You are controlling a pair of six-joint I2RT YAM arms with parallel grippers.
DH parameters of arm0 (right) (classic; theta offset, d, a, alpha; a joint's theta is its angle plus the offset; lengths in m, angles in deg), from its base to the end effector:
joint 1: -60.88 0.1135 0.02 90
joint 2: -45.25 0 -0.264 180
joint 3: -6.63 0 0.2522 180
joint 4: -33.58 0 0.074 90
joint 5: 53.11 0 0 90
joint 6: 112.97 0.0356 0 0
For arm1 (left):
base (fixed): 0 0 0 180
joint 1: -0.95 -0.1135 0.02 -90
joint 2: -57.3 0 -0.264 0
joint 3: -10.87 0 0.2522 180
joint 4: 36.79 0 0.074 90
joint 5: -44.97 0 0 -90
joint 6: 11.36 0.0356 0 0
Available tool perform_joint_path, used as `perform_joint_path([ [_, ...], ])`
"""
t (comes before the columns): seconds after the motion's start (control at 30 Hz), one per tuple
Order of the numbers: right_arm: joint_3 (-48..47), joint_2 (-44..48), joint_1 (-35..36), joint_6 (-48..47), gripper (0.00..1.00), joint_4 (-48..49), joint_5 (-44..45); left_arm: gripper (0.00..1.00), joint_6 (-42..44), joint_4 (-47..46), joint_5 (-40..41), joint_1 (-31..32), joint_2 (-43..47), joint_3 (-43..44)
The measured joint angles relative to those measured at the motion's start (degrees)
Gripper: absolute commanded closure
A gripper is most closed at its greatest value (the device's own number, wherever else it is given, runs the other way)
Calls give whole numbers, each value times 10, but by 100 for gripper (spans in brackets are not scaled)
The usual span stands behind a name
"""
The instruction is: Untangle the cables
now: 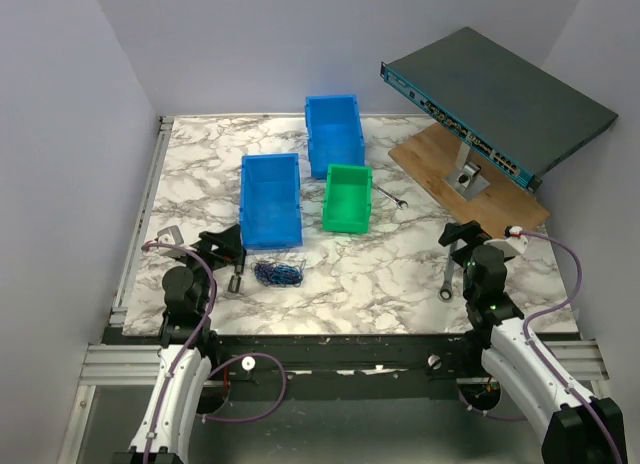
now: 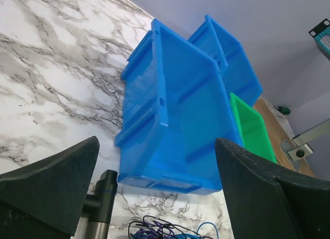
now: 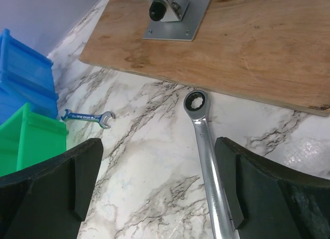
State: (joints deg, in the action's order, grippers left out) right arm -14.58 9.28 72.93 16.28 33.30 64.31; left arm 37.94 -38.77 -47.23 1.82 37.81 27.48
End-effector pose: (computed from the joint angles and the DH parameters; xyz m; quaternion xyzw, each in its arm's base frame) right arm 0.1523 0.0157 0.1769 0.3215 0.7154 0.0863 0.6143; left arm 0.1325 -0.0034 0.1872 -0.2300 0.6745 -0.2617 0.6509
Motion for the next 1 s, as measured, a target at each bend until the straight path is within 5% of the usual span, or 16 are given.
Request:
perform_joint_path([
  [0.23,-30,-25,0,-17,0,-7,-28,3,16,-10,-33,0,18,-2],
  [0.5,-142,-213,16,-78,3,17,-252,7,57,-65,-156,4,3,-14],
  [0.77,-218,-357,235,-161,14,37,-368,6,71,-60,-170,33,-14,-9],
  [1.0,-308,-495,353,-212,21,49,-386,6,75,-65,-174,34,-32,-7],
])
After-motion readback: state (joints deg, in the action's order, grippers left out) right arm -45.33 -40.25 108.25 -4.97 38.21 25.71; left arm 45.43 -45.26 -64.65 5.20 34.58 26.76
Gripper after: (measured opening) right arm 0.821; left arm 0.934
